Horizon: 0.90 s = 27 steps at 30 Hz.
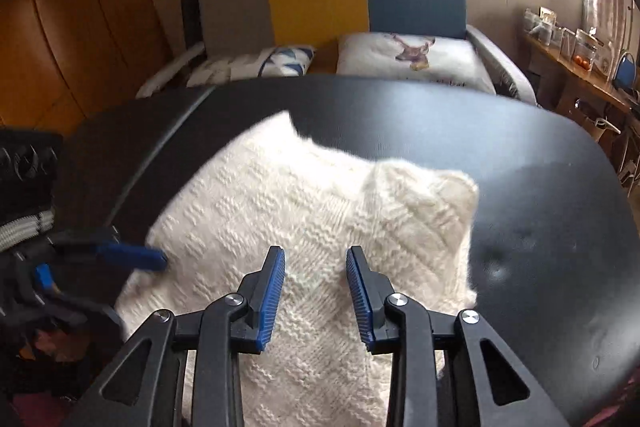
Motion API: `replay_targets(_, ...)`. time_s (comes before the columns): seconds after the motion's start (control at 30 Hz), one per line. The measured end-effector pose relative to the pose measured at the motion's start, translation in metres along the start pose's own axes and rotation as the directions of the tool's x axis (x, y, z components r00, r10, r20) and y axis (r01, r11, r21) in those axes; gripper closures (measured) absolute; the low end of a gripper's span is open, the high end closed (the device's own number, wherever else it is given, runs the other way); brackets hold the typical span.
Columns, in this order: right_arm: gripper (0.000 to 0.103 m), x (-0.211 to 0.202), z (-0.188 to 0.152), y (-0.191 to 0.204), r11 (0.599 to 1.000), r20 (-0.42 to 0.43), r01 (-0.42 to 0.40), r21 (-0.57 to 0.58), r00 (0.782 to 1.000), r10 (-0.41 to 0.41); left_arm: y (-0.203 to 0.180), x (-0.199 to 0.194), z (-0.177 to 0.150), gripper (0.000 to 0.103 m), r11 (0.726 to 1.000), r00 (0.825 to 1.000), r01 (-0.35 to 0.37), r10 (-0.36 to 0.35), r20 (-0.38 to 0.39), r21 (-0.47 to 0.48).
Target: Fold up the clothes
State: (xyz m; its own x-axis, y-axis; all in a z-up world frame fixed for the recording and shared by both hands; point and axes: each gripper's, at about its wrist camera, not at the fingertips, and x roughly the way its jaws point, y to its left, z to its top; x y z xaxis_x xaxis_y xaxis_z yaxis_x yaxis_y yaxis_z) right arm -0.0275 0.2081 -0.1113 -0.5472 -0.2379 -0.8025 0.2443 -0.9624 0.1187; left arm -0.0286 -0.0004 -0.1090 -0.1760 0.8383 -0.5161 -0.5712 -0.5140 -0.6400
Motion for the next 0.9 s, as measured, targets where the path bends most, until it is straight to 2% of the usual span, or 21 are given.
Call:
replay_targets(0.07,0.071,0.007,-0.016,-0.005,1.0,0.017,-0.015,0.009,1.0,0.015,0.011,-0.016,0.017,0.023,0.999,0.997,-0.041,0.043,0.062,-0.028)
replay_targets(0.13,0.071,0.005,-0.028,-0.013,0.998,0.055,-0.05,0.028,0.997,0.048,0.03,-0.023,0.04,0.022,0.989,0.985,-0.131,0.138,0.099,-0.071)
replay_targets(0.17,0.07,0.004,-0.032,-0.017,0.997,0.067,-0.069,0.043,0.996,0.066,0.041,-0.021,0.052,0.022,0.985,0.984,-0.141,0.151,0.099,-0.1)
replay_targets(0.23,0.07,0.004,-0.037,-0.024,0.993,0.087,-0.102,0.058,0.991,0.097,0.067,-0.012,0.074,0.022,0.978,0.988,-0.117,0.132,0.08,-0.173)
replay_targets(0.33,0.071,0.005,-0.04,-0.028,0.991,0.108,-0.125,0.05,0.987,0.119,0.103,0.014,0.099,0.031,0.959,0.997,-0.063,0.072,0.021,-0.278)
replay_targets(0.43,0.071,0.005,-0.043,-0.029,0.989,0.124,-0.141,0.036,0.983,0.136,0.129,0.044,0.116,0.032,0.938,0.998,-0.032,0.014,-0.054,-0.346)
replay_targets(0.53,0.071,0.004,-0.046,-0.032,0.986,0.138,-0.165,0.038,0.978,0.159,0.144,0.076,0.125,0.032,0.932,0.988,-0.022,-0.035,-0.149,-0.363)
replay_targets(0.67,0.071,0.005,-0.047,-0.033,0.983,0.148,-0.182,0.034,0.973,0.175,0.15,0.104,0.13,0.032,0.94,0.977,-0.047,-0.026,-0.21,-0.337)
replay_targets(0.7,0.071,0.005,-0.047,-0.034,0.982,0.15,-0.185,0.033,0.972,0.178,0.152,0.111,0.131,0.035,0.943,0.974,-0.052,-0.024,-0.223,-0.33)
replay_targets(0.73,0.071,0.005,-0.047,-0.035,0.982,0.152,-0.189,0.031,0.972,0.182,0.153,0.118,0.133,0.068,0.945,0.971,-0.057,-0.022,-0.237,-0.322)
replay_targets(0.77,0.071,0.006,-0.047,-0.035,0.981,0.153,-0.192,0.031,0.971,0.185,0.147,0.12,0.134,0.09,0.957,0.973,-0.086,0.021,-0.231,-0.276)
replay_targets(0.83,0.071,0.006,-0.048,-0.038,0.979,0.156,-0.199,0.034,0.969,0.191,0.119,0.113,0.132,0.091,0.977,0.975,-0.163,0.138,-0.175,-0.14)
replay_targets(0.9,0.07,0.006,-0.049,-0.039,0.978,0.161,-0.206,0.035,0.967,0.198,0.09,0.104,0.128,0.091,0.97,0.965,-0.245,0.243,-0.1,-0.007)
